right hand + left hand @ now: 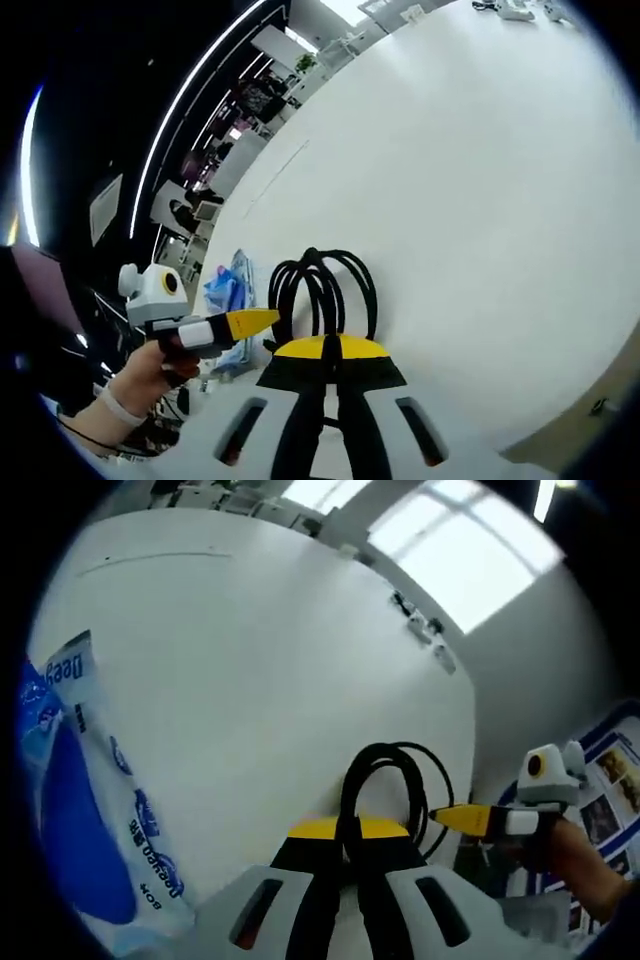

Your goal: Arrange the tabletop items into an orderly group along one side of the table until the central work area is clear of visible clutter.

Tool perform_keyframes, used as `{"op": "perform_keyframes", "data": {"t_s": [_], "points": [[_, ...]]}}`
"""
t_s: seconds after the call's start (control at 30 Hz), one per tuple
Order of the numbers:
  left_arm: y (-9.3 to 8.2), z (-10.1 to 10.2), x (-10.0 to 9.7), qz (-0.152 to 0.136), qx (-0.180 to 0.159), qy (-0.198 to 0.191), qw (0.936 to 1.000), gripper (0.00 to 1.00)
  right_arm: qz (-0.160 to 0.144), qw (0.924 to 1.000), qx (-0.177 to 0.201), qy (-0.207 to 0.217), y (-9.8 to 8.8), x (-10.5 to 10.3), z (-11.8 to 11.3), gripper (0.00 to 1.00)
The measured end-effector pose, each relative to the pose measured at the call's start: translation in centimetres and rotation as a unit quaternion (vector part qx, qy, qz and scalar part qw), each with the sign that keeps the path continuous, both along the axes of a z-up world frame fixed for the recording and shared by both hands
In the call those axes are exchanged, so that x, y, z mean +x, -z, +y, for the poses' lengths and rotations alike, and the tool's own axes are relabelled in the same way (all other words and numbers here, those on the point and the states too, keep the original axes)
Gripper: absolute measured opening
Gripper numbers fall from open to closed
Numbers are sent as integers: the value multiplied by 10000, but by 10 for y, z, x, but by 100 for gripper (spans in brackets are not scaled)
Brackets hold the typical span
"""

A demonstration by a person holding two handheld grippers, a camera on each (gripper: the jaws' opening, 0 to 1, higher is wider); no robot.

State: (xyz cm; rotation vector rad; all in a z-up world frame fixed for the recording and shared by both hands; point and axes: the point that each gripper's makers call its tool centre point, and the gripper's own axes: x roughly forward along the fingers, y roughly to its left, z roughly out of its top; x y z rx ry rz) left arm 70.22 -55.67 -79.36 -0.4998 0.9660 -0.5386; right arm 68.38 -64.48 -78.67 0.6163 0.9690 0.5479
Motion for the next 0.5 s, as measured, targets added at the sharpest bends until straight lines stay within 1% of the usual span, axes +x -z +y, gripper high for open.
{"op": "perform_keyframes", "data": {"t_s": [0.07,0.13,0.2,0.23,0.5], "points": [[0,-1,1,-70,31,39,10000,0,-12,10000,-71,-7,3,0,-1,0],[2,-3,1,-31,-6,35,10000,0,22,9999,-104,-15,7,0,-1,0],[4,-3,1,-51,44,60,10000,0,33,9999,-111,-10,9,0,-2,0],[6,-3,1,-13,24,30,10000,0,37,9999,-105,6,10,0,-2,0],[7,-4,2,-10,-4,25,10000,0,72,9999,-147,39,15,0,-5,1]]}}
